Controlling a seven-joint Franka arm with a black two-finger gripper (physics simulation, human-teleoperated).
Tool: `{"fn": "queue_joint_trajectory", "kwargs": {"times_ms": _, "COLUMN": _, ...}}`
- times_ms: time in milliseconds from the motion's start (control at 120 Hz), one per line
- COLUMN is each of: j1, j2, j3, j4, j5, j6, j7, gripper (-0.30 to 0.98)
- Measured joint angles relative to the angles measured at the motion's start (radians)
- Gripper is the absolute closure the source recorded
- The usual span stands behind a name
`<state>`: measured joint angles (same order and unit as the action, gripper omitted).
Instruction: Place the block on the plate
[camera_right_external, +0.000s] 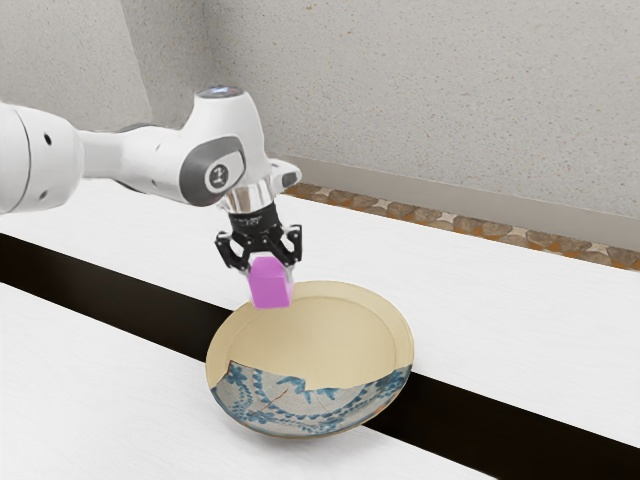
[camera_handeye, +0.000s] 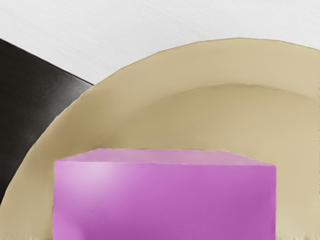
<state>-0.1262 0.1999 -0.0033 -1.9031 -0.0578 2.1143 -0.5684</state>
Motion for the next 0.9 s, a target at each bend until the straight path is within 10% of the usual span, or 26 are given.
{"fn": "queue_joint_trajectory", "kwargs": {"times_ms": 433, "j1": 0.002, "j2": 0.044, "j3": -0.045, "j4": -0.012, "j5": -0.012, "j6": 0.058, "j7": -0.153, "gripper": 0.09}}
{"fn": "queue_joint_trajectory", "kwargs": {"times_ms": 900, "j1": 0.007, "j2": -0.175, "j3": 0.060, "j4": 0.027, "j5": 0.118, "j6": -0.116, "j7": 0.140, "gripper": 0.01}}
